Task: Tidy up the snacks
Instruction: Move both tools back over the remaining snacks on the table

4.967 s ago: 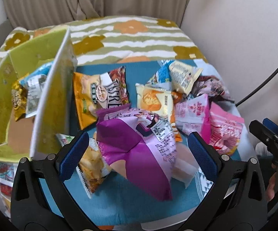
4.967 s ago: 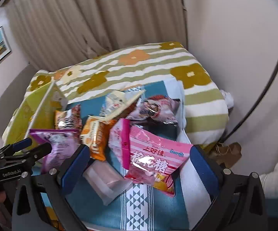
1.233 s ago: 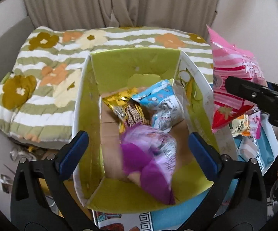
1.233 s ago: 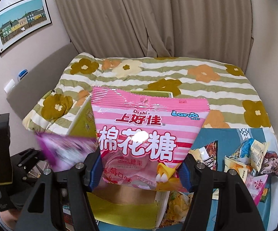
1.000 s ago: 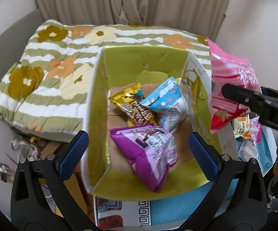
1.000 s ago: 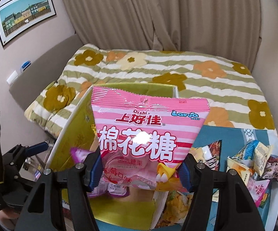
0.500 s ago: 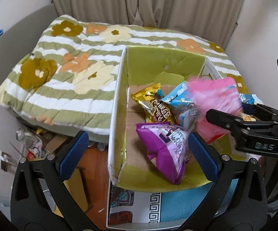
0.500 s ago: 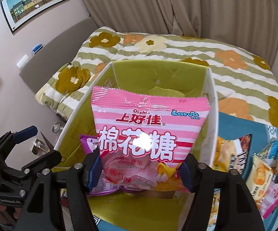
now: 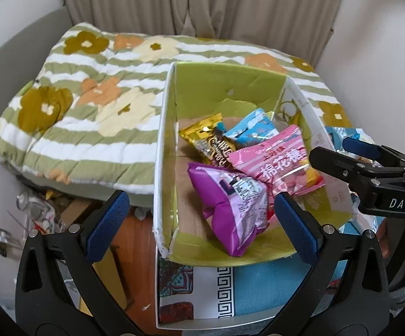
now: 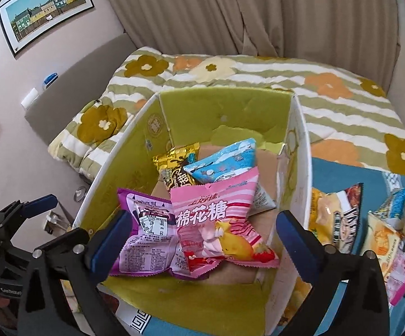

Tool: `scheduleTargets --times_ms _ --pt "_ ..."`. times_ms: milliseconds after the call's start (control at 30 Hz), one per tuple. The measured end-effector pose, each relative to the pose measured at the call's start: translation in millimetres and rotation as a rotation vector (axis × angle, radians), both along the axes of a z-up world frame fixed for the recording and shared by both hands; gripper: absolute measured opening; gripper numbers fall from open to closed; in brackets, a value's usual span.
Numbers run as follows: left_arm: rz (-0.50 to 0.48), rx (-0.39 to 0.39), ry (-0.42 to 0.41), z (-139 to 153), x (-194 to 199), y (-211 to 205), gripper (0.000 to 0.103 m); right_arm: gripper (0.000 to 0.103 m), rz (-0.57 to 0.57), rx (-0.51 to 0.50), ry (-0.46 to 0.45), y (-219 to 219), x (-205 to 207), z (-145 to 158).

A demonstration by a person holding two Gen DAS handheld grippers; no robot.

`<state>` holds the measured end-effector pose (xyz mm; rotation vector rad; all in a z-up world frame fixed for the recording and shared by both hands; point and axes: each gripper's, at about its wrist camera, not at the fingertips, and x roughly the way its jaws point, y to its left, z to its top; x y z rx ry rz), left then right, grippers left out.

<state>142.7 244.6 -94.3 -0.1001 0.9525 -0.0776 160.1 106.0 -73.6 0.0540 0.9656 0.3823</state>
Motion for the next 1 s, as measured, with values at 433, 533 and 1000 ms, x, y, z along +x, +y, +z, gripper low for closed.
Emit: scheduleTargets --times_ms 433,533,1000 --pt "-0.092 -0.046 -0.090 33.3 -14.5 -27.2 0.102 0.102 -0.128 -0.041 -0.095 -31.4 -31.8 45.2" --pt "-0.117 -0.043 -0.110 39.1 -21.4 -45.2 0.102 0.102 -0.152 -0.016 -0.116 -49.9 -41.4 55.3" --pt "-0.111 -0.047 -0.111 36.7 -53.3 -180.9 0.102 0.102 -0.167 -0.044 -0.185 -176.8 -88.5 69.3"
